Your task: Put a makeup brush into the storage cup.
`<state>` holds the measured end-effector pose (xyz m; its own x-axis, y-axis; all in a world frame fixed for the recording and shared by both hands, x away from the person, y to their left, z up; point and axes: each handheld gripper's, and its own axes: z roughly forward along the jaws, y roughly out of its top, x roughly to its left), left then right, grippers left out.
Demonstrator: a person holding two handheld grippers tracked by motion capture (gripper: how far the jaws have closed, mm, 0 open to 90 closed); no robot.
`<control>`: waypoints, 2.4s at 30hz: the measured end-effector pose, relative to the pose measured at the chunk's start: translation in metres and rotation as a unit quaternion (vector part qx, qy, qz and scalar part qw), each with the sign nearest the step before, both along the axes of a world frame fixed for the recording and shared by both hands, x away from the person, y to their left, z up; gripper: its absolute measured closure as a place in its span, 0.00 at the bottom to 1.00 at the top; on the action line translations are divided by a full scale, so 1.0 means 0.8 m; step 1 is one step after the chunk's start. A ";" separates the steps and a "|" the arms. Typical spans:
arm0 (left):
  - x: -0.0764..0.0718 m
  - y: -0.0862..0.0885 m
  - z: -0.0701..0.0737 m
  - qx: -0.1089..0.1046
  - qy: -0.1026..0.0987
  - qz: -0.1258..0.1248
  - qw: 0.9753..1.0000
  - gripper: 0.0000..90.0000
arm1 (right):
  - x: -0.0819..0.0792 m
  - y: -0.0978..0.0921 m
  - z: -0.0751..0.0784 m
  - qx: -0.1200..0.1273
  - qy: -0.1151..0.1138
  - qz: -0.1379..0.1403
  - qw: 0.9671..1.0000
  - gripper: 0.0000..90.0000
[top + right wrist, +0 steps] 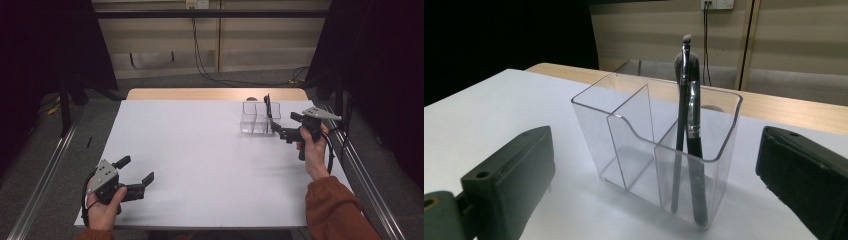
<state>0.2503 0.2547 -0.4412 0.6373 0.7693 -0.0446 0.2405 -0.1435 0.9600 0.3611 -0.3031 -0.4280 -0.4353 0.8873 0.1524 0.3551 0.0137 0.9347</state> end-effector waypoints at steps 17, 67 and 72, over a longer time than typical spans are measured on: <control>-0.001 0.000 0.000 0.000 0.000 0.002 1.000 0.03 | -0.044 0.007 -0.004 -0.001 -0.003 0.007 1.000 0.01; -0.009 0.003 0.003 -0.003 -0.002 0.011 1.000 0.03 | -0.169 -0.022 -0.033 -0.022 -0.015 0.007 1.000 0.01; -0.011 0.002 0.004 -0.002 -0.005 0.009 1.000 0.03 | -0.173 -0.021 -0.036 -0.029 -0.011 0.008 0.999 0.01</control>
<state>0.2413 0.2566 -0.4380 0.6236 0.7807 -0.0411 0.2332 -0.1357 0.9629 0.2223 -0.3202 -0.4570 -0.4527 0.8870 0.0915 0.3344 0.0737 0.9395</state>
